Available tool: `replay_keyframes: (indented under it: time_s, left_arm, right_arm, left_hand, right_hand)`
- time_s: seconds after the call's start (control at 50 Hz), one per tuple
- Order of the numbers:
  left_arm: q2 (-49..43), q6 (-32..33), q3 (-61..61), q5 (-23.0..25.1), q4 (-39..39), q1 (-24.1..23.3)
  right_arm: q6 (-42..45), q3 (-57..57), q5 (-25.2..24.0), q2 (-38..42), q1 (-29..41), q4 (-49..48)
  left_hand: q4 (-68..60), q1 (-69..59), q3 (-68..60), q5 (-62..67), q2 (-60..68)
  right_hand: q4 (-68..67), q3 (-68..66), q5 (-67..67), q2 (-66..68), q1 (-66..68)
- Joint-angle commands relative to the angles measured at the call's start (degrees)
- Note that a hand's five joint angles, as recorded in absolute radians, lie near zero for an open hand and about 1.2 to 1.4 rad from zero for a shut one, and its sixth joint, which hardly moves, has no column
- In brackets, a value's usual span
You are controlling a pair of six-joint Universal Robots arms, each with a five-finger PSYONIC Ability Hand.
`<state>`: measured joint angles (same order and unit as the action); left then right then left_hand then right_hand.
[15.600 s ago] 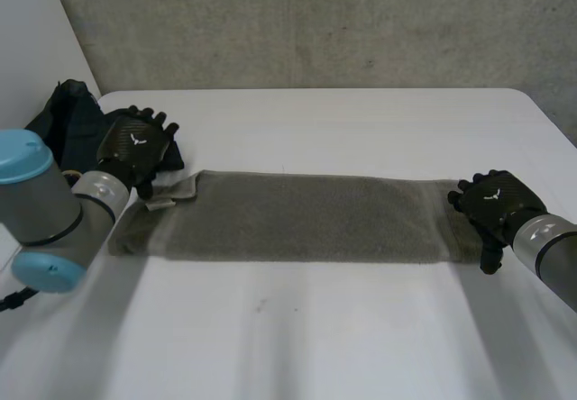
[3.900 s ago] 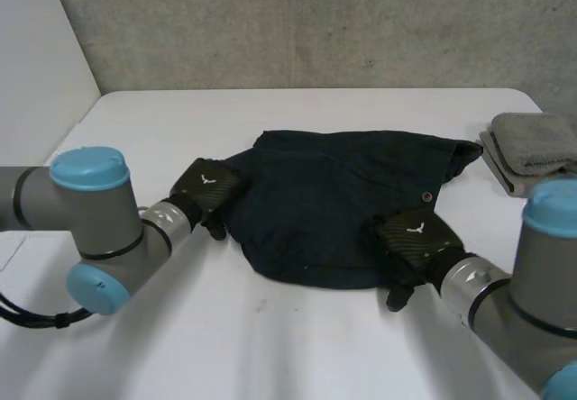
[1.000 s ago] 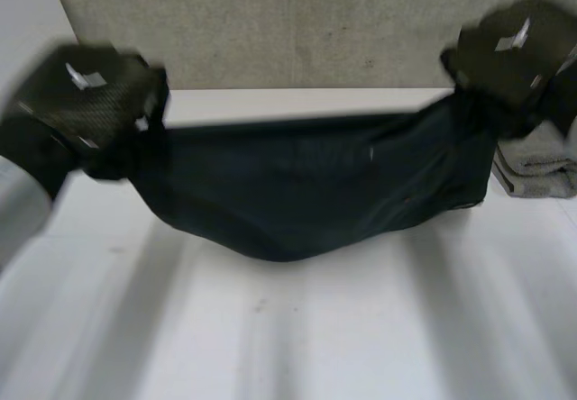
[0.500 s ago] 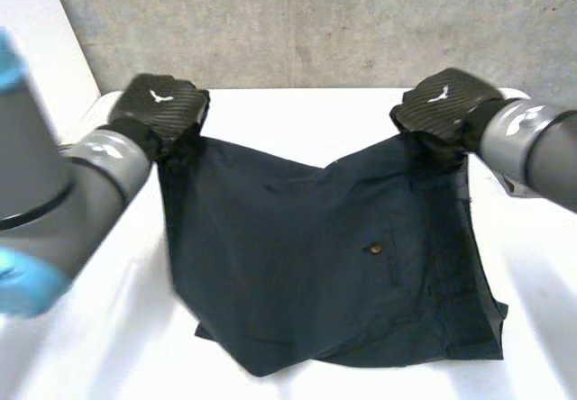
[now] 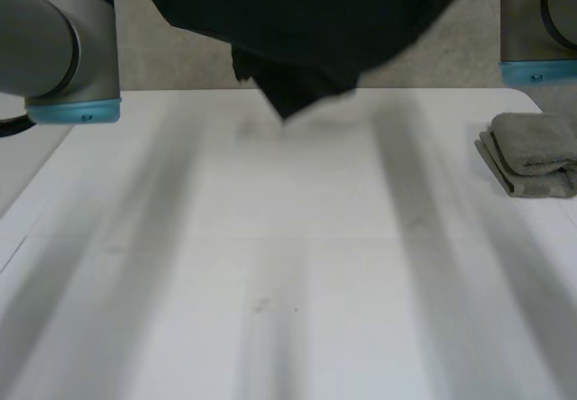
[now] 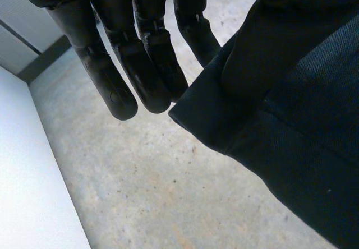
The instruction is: Fold the laundry.
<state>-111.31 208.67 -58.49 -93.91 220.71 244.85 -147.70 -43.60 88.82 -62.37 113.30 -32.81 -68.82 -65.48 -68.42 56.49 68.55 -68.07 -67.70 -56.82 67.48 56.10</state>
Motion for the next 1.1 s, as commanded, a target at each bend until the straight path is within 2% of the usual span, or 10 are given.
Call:
replay_keyframes:
  time_s: [0.02,0.2,0.28,0.4,0.58,0.72,0.86,0.92,0.98,1.1]
  left_arm:
    - [4.2,-2.3,-13.4,0.0,0.1,0.0]
    - [2.7,-2.2,-29.3,0.2,-1.0,-0.3]
    - [-3.7,-1.6,-34.4,0.0,-1.8,-1.0]
    - [-8.3,2.4,-37.3,-0.2,-12.8,-3.4]
    - [5.4,4.3,-44.7,-0.4,-31.0,-3.4]
    - [19.6,5.3,-49.6,0.0,-45.8,-3.1]
    - [27.6,14.4,-55.5,0.7,-66.5,-7.1]
    - [28.9,15.6,-55.8,1.2,-65.9,-10.3]
    - [28.4,16.2,-54.6,1.2,-62.7,-10.6]
    - [16.7,16.2,-46.2,1.1,-44.9,-10.3]
  right_arm:
    - [-2.2,-6.6,-0.7,-0.5,0.2,7.6]
    - [-1.2,-16.0,-0.9,6.9,0.3,17.9]
    - [-0.6,-19.0,-0.9,11.7,0.3,23.5]
    - [0.9,-22.2,-1.6,13.3,0.8,32.4]
    - [7.7,-35.7,-5.8,-1.9,0.1,39.7]
    - [18.8,-46.7,-6.3,-11.7,0.7,54.7]
    - [28.6,-58.3,-7.6,-21.6,0.2,67.3]
    - [29.4,-61.1,-10.1,-24.5,0.5,67.9]
    - [29.5,-61.2,-12.9,-24.9,0.1,67.6]
    - [24.8,-57.4,-14.3,-20.8,-0.7,61.0]
  left_hand:
    - [-11.2,-14.5,-11.6,13.5,11.4]
    - [-11.2,-14.5,-11.6,13.5,11.4]
    - [-11.2,-14.5,-11.6,13.5,11.4]
    - [-11.2,-14.5,-11.6,13.5,11.4]
    - [-11.2,-14.5,-11.6,13.5,11.4]
    - [-11.2,-14.5,-11.6,13.5,11.4]
    - [-11.2,-14.5,-11.6,13.5,11.4]
    - [-11.2,-14.5,-11.6,13.5,11.4]
    - [-11.2,-14.5,-11.6,13.5,11.4]
    - [-11.2,-14.5,-11.6,13.5,11.4]
  right_hand:
    - [-11.9,-12.3,-13.2,12.5,23.9]
    - [-11.9,-12.3,-13.2,12.5,23.9]
    - [-11.9,-12.3,-13.2,12.5,23.9]
    - [-11.9,-12.3,-13.2,12.5,23.9]
    - [-11.9,-12.3,-13.2,12.5,23.9]
    - [-11.9,-12.3,-13.2,12.5,23.9]
    - [-11.9,-12.3,-13.2,12.5,23.9]
    - [-11.9,-12.3,-13.2,12.5,23.9]
    - [-11.9,-12.3,-13.2,12.5,23.9]
    - [-11.9,-12.3,-13.2,12.5,23.9]
